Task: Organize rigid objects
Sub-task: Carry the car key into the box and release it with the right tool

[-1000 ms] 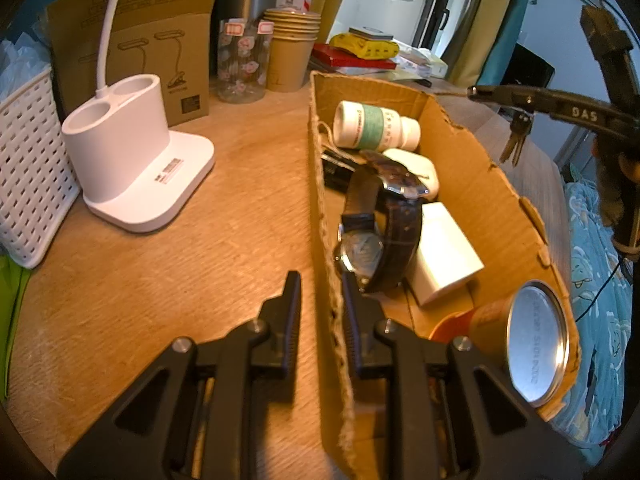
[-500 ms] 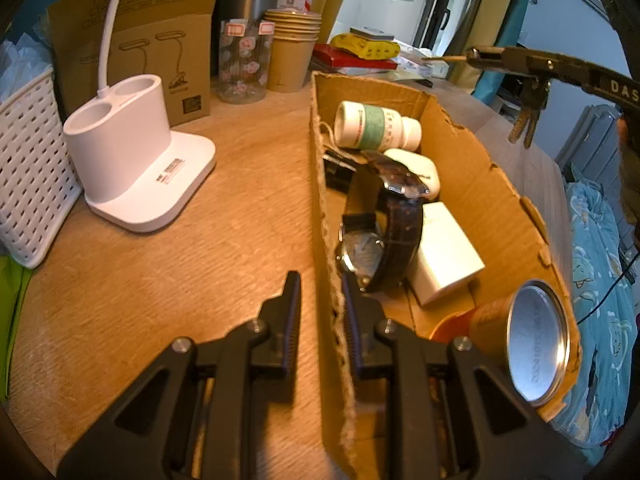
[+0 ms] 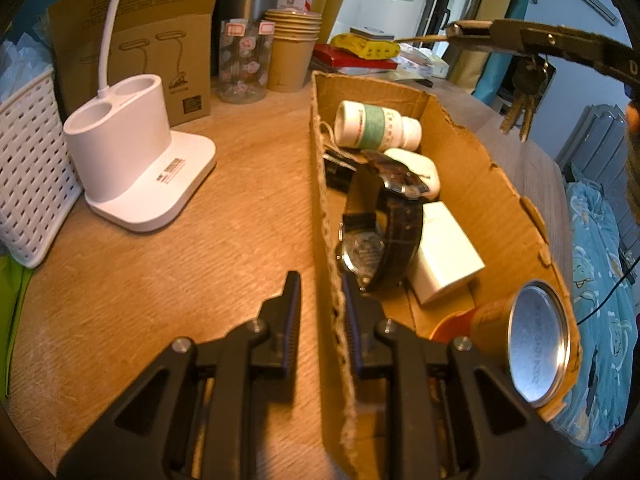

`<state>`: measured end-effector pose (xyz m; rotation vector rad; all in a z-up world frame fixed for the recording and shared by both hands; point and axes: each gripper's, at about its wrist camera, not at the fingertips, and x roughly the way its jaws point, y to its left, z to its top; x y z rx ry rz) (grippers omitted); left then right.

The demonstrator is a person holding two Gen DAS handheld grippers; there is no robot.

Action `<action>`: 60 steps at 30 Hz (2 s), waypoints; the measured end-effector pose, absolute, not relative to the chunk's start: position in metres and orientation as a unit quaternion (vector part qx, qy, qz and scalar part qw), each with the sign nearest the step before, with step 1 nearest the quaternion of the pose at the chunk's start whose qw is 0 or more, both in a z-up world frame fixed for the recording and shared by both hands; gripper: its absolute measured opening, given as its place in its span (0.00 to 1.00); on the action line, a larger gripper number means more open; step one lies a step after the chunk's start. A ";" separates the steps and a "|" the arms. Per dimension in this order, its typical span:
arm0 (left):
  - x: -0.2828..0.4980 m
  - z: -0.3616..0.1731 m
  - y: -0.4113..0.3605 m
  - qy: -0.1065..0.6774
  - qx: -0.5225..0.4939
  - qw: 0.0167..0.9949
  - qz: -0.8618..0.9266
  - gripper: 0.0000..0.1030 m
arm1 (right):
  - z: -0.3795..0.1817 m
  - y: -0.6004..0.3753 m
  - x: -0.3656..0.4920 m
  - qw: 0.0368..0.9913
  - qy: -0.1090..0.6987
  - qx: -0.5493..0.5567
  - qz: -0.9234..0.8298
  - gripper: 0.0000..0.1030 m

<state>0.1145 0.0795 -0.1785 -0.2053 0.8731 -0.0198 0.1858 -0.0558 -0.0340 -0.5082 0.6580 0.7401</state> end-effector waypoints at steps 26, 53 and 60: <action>0.114 -0.178 0.079 0.422 -0.099 0.901 -0.009 0.21 | -0.081 -0.022 0.183 0.822 0.350 -0.235 0.382 0.37; 0.115 -0.179 0.079 0.422 -0.100 0.901 -0.010 0.21 | -0.125 -0.012 0.209 0.800 0.388 -0.247 0.386 0.37; 0.115 -0.179 0.079 0.422 -0.099 0.901 -0.010 0.21 | -0.132 -0.014 0.209 0.798 0.395 -0.247 0.383 0.37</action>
